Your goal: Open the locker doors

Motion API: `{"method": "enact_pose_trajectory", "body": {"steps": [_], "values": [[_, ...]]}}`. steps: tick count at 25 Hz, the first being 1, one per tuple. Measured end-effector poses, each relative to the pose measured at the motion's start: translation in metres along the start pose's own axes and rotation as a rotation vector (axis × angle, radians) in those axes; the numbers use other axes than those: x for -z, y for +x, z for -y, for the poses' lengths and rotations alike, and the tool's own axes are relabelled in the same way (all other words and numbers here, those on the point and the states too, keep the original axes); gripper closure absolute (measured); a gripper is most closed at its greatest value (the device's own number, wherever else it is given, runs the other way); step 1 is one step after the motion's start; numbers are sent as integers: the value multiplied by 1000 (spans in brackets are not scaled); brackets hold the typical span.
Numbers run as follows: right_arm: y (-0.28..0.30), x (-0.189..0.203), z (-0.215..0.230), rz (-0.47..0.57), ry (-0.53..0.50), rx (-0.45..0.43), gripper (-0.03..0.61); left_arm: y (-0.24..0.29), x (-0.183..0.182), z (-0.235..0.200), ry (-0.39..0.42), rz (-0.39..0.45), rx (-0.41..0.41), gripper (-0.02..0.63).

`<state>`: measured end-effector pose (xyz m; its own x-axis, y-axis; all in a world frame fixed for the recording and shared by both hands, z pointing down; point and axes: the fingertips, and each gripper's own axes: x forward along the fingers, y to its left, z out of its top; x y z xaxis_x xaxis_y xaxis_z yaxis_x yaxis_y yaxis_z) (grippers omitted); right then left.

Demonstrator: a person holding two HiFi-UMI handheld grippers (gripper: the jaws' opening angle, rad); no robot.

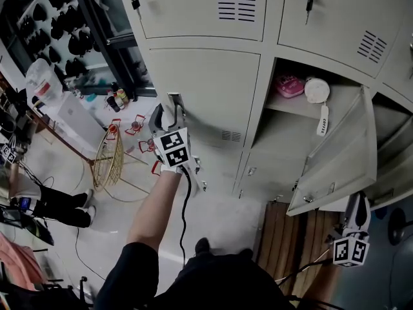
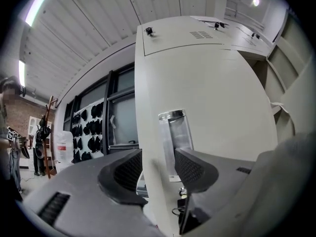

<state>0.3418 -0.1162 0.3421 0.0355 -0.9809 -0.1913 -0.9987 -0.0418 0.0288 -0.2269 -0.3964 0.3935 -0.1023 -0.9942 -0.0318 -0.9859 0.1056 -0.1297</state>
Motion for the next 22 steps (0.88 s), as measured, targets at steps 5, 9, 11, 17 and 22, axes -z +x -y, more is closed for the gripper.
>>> {"method": "enact_pose_trajectory", "body": {"steps": [5,9,11,17,22], "values": [[7,3,3,-10,13,-19,552,-18,0,-3,-17,-2,-5,414],[13,6,5,-10,27,-45,554,-39,0,-4,-27,-1,-7,414],[17,6,6,3,30,-64,554,-50,-1,-4,-36,-1,-12,414],[26,6,8,17,44,-100,565,-88,-3,0,-108,-5,-23,414],[32,5,8,24,55,-121,569,-108,-6,6,-134,8,26,414]]}}
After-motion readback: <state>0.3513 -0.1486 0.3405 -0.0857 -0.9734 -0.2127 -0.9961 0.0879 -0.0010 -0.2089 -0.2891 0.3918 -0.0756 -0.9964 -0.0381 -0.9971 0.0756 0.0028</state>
